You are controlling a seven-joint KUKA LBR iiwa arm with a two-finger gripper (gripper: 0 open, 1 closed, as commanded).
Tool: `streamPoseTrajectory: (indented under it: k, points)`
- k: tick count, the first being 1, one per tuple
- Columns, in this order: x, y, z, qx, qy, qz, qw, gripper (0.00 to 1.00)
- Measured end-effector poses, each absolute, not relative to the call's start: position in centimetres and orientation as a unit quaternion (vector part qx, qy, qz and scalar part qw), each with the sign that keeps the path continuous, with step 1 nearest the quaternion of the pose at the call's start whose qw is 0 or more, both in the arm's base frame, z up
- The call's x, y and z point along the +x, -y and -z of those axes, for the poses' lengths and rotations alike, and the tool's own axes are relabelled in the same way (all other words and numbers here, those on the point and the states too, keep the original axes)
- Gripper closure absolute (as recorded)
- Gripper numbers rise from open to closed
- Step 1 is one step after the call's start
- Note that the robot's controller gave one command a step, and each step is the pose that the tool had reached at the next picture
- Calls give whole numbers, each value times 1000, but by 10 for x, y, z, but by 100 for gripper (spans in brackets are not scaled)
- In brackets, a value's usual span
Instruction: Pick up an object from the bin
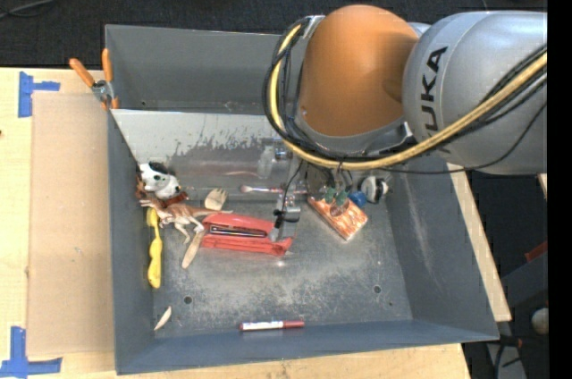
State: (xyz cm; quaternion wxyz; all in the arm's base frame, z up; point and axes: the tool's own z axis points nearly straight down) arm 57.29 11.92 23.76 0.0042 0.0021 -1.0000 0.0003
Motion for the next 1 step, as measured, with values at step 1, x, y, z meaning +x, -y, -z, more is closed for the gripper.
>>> streamPoseTrajectory:
  k: [1]
  points:
    - [574, -118, -243, 0, 1000, 0, 0, 0]
